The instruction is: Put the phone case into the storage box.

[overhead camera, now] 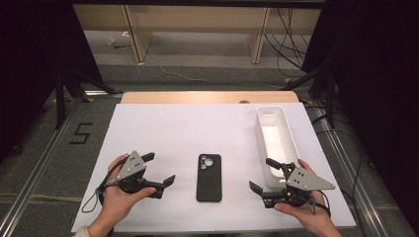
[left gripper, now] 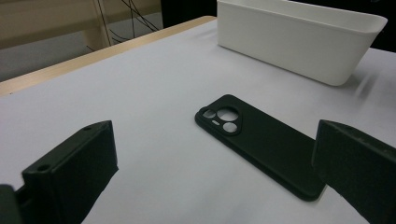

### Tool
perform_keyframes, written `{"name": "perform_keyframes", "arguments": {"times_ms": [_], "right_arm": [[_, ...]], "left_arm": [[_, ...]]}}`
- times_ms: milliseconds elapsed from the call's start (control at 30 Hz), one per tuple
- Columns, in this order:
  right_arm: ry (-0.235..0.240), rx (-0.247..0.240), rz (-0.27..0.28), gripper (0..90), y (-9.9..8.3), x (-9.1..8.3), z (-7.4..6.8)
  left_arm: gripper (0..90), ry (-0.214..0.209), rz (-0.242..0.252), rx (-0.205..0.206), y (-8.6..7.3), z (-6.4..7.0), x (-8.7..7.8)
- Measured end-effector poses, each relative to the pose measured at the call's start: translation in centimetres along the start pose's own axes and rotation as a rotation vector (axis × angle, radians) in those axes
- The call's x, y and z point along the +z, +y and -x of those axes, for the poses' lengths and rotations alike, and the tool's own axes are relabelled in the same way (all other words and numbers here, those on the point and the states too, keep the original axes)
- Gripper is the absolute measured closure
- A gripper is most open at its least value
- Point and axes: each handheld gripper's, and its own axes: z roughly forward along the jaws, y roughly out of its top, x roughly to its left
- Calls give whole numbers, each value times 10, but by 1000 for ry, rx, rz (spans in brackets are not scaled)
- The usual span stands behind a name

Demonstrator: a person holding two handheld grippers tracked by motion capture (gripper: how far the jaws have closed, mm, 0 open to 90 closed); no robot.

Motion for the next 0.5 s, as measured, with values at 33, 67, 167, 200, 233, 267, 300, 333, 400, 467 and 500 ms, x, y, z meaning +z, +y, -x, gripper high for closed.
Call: {"name": "perform_keyframes", "arguments": {"times_ms": [33,67,167,200,233,267,300,333,400,467,500], "right_arm": [[0,0,-3,134,0,0,0],[0,0,-3,134,0,0,0],[-2,-1,-8,134,-1,1,-1],[-2,2,-8,134,-1,1,-1],[-4,1,-8,134,-1,0,-1],[-4,1,-8,134,-1,0,-1],[-5,2,-8,137,0,1,-1],[-5,2,-8,137,0,1,-1],[-5,4,-7,161,0,1,-2],[-2,1,-11,166,0,2,-3],[-5,-2,-13,174,0,2,-3]], "left_arm": [[0,-1,0,-3,0,0,0],[0,-2,1,-3,0,0,0],[0,-1,2,-6,0,-1,0],[0,0,2,-5,0,-1,0],[2,1,1,-4,0,0,0],[2,0,1,-5,0,0,0],[5,0,1,-5,0,0,0],[5,1,0,-4,0,0,0],[6,0,3,-4,0,-1,0],[11,2,2,-5,0,-1,0],[13,1,2,-3,0,-1,0]]}}
